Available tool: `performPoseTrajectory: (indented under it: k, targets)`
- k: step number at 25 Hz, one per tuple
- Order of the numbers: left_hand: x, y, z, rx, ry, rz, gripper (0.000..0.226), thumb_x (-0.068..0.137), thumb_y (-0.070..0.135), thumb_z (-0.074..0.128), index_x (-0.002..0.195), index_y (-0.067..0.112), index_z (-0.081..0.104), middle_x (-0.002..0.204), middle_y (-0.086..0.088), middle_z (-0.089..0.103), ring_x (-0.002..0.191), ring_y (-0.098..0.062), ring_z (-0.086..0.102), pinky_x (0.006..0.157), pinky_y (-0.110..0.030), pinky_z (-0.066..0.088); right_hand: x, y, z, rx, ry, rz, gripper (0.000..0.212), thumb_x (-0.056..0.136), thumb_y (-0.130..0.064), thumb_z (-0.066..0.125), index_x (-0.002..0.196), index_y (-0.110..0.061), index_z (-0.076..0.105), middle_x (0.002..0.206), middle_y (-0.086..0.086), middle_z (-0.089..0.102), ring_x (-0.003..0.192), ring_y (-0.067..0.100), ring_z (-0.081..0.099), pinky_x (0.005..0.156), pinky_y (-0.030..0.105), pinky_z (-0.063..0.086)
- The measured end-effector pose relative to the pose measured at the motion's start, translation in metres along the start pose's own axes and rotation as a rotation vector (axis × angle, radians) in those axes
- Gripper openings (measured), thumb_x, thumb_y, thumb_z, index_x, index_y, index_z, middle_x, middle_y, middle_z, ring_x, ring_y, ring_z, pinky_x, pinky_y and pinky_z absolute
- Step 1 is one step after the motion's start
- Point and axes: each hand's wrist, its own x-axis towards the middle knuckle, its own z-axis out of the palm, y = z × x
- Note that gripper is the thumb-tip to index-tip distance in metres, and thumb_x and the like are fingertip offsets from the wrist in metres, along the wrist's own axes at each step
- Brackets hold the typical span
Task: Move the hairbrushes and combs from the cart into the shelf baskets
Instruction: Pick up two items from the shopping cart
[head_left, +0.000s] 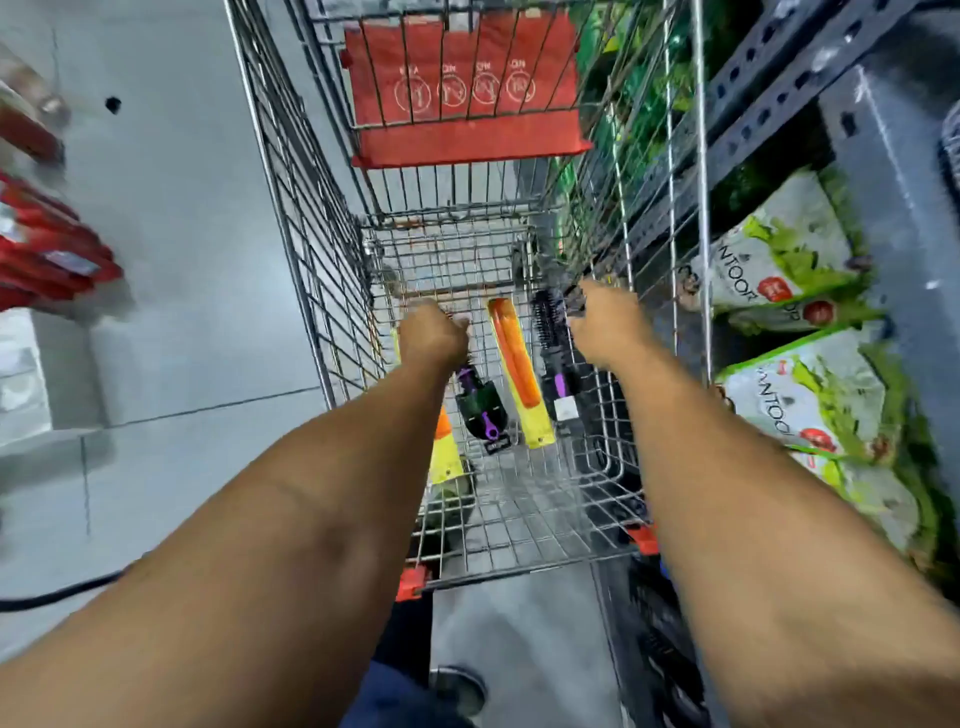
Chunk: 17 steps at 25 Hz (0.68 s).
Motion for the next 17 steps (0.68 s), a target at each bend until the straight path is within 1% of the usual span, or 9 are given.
performPoseTrajectory:
  k: [1,3,5,6,8,10,12,14,17]
  targets:
    - [0.003,-0.005,0.006,0.039,-0.051,-0.064,0.042,0.092,0.032,0.062,0.115,-0.003,0.060,0.118,-0.023,0.065,0.109,-0.037,0.060,0.078,-0.032,0.044,0.005,0.001,0.010,-0.005,-0.013,0.024,0.035,0.087,-0.014,0.058,0.119,-0.005,0.050,0.114,0.023,0.061,0.099,0.039,0.058,0.077,0.039,0.047]
    - [0.012,-0.023,0.025,0.077,-0.103,-0.140,0.041,0.091,0.033,0.063,0.108,-0.004,0.063,0.116,-0.023,0.066,0.110,-0.035,0.061,0.084,-0.033,0.046,0.015,0.005,0.035,-0.008,-0.044,0.065,0.029,0.085,-0.009,0.058,0.112,0.001,0.053,0.110,0.025,0.062,0.099,0.039,0.058,0.076,0.038,0.048]
    - [0.019,-0.039,0.046,0.095,-0.132,-0.170,0.044,0.091,0.035,0.062,0.117,-0.001,0.063,0.122,-0.018,0.065,0.119,-0.030,0.056,0.096,-0.031,0.041,0.020,0.007,0.065,0.004,-0.106,0.161,0.018,0.084,-0.008,0.060,0.099,0.002,0.057,0.104,0.026,0.063,0.086,0.035,0.057,0.067,0.034,0.045]
    - [0.021,-0.045,0.054,0.082,-0.141,-0.189,0.045,0.090,0.036,0.063,0.119,0.002,0.063,0.121,-0.015,0.066,0.119,-0.028,0.056,0.096,-0.029,0.041,0.022,0.006,0.076,0.009,-0.136,0.220,0.015,0.084,-0.010,0.061,0.094,0.001,0.059,0.101,0.025,0.064,0.080,0.033,0.056,0.064,0.033,0.044]
    - [0.025,-0.051,0.066,0.011,-0.136,-0.220,0.041,0.084,0.036,0.070,0.112,0.005,0.066,0.109,-0.013,0.070,0.104,-0.030,0.063,0.084,-0.032,0.048,0.029,0.006,0.092,-0.018,-0.159,0.300,0.018,0.084,-0.013,0.063,0.094,0.001,0.061,0.102,0.024,0.065,0.079,0.032,0.059,0.064,0.031,0.042]
    - [0.028,-0.055,0.077,-0.005,-0.123,-0.254,0.036,0.080,0.035,0.075,0.102,0.007,0.069,0.098,-0.012,0.071,0.086,-0.028,0.062,0.070,-0.029,0.046,0.038,0.007,0.103,-0.020,-0.128,0.342,0.021,0.084,-0.014,0.063,0.097,0.002,0.062,0.103,0.025,0.066,0.089,0.037,0.064,0.065,0.033,0.045]
    - [0.031,-0.059,0.082,0.016,-0.105,-0.279,0.032,0.079,0.032,0.076,0.099,0.008,0.071,0.095,-0.010,0.072,0.083,-0.026,0.063,0.069,-0.028,0.048,0.043,0.009,0.109,-0.028,-0.061,0.347,0.022,0.084,-0.012,0.063,0.102,0.000,0.058,0.105,0.025,0.065,0.094,0.040,0.064,0.067,0.038,0.050]
    - [0.036,-0.060,0.085,-0.012,-0.096,-0.314,0.030,0.078,0.031,0.077,0.095,0.008,0.071,0.088,-0.008,0.068,0.082,-0.026,0.065,0.066,-0.028,0.050,0.049,0.014,0.115,-0.030,-0.016,0.364,0.028,0.085,-0.007,0.060,0.110,-0.001,0.049,0.108,0.026,0.063,0.097,0.043,0.062,0.067,0.040,0.049]
    - [0.038,-0.058,0.084,-0.060,-0.096,-0.367,0.020,0.077,0.027,0.077,0.082,0.012,0.064,0.081,-0.008,0.066,0.077,-0.027,0.066,0.058,-0.028,0.049,0.051,0.019,0.121,-0.004,-0.003,0.395,0.034,0.086,-0.003,0.057,0.116,0.000,0.042,0.109,0.027,0.063,0.098,0.044,0.061,0.070,0.043,0.050]
